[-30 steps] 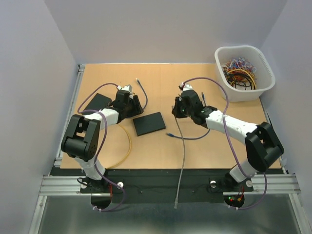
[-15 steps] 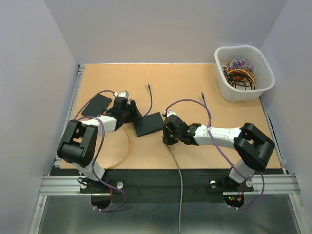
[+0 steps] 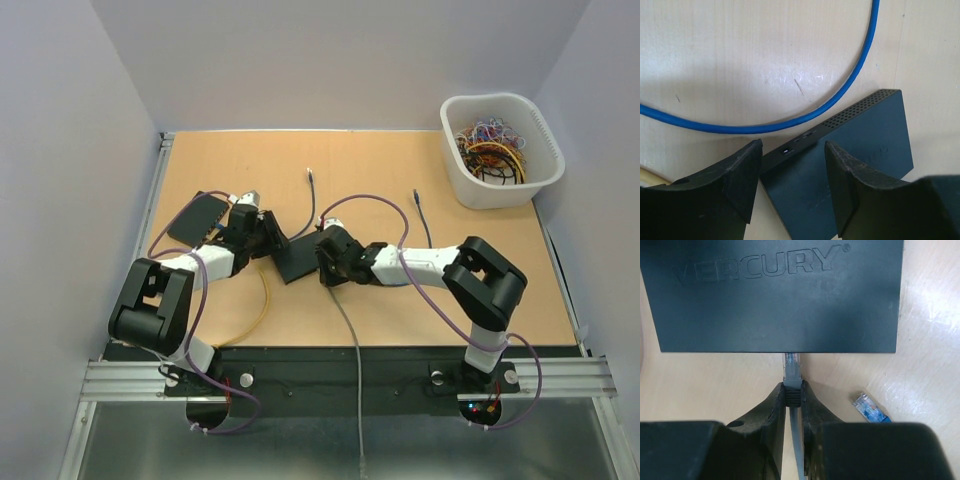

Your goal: Insert the plug into the switch port

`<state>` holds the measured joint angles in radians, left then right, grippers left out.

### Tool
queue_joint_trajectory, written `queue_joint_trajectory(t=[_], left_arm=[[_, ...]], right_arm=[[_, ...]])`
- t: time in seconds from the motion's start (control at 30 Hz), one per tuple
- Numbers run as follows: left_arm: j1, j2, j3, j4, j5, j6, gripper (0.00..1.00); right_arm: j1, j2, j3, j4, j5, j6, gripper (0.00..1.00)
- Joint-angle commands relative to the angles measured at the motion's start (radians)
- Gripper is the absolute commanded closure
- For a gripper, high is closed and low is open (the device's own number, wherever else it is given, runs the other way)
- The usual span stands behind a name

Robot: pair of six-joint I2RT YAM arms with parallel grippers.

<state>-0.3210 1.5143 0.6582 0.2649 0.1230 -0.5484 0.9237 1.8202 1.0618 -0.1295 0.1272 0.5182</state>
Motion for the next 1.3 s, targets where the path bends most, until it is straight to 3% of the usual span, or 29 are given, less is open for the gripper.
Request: queue_joint_trajectory(t=[0.0,0.33,0.67,1.07,1.1,1.13,1.17,1.27], left_arm=[[-0.007,-0.057,-0.046,-0.003,0.030,-0.022,0.37],[-0.007,-0.086,-0.098,0.028,0.047,-0.036,0.37],[-0.010,-0.160,-0.132,0.030,0.020,-0.053,0.37],[-0.021,-0.158,-0.221,0.244,0.049,-0.013,0.36],[-0.021,-0.154,-0.220,0.249,0.050,-0.013,0.35],[-0.021,-0.151,-0.220,0.257,0.050,-0.018,0.19],[-0.021,-0.148,-0.220,0.263,0.047,-0.021,0.13],[-0.020,-0.146,-0.221,0.280,0.040,-0.031,0.13]], right_arm=[[-0.002,0.017,0.047,0.018,0.064,-0.049,1.00],[-0.036,0.016,0.086,0.007,0.032,-0.102,1.00],[-0.002,-0.101,-0.043,-0.013,-0.008,-0.099,1.00],[0.035,-0.085,-0.017,-0.053,-0.005,-0.106,1.00],[0.037,-0.078,-0.011,-0.058,-0.005,-0.110,1.00],[0.037,-0.064,-0.005,-0.061,-0.006,-0.112,1.00],[0.038,-0.058,0.000,-0.062,-0.005,-0.113,1.00],[0.044,-0.035,0.020,-0.071,-0.008,-0.118,0.99]])
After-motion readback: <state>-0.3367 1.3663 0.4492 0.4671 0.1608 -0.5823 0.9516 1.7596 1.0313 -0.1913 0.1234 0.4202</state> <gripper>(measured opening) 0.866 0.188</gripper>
